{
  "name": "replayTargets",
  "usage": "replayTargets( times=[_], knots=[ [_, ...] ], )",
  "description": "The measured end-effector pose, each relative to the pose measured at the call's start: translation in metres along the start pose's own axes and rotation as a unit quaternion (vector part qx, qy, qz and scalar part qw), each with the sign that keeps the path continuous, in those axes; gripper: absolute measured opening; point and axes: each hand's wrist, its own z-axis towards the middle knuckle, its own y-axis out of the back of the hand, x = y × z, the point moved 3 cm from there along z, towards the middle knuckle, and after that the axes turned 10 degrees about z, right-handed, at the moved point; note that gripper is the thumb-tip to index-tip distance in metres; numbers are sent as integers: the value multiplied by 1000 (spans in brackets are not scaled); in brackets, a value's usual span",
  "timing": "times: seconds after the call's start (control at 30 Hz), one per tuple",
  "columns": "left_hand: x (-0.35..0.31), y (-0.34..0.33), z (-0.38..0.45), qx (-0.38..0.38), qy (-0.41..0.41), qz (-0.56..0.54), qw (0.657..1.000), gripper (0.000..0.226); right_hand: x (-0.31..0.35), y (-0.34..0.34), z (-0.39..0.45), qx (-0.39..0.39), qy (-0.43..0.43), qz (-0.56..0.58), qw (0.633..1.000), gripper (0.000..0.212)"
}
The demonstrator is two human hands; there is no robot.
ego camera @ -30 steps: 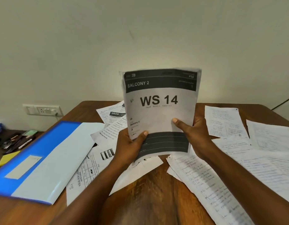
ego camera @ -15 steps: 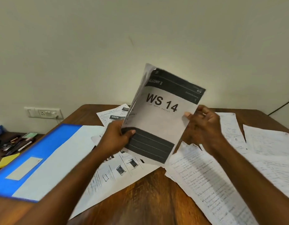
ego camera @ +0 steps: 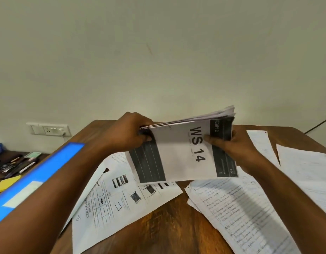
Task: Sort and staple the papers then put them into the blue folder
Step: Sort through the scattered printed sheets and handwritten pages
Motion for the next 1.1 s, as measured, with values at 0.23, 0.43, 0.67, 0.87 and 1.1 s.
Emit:
replayTargets(
  times=[0.23, 0.43, 0.67, 0.87, 1.1],
  knots=[
    [54, -28, -9, -119, 108, -397, 904, 47, -13, 12, 5, -44, -11, 89, 995, 43],
    [54, -91, -26, -73, 170, -493, 850, 92, -27, 1, 1, -50, 9, 150, 987, 71],
    [40, -155, -43, -56, 251, -478, 840, 72, -84, -4, -22, -93, -35, 130, 987, 100],
    [41, -159, -45, -93, 260, -452, 848, 44, -91, -2, -17, -78, -53, 122, 988, 103],
    [43, -169, -51, -64, 271, -434, 857, 54, -106, -17, -23, -84, -93, 119, 985, 89]
  ],
)
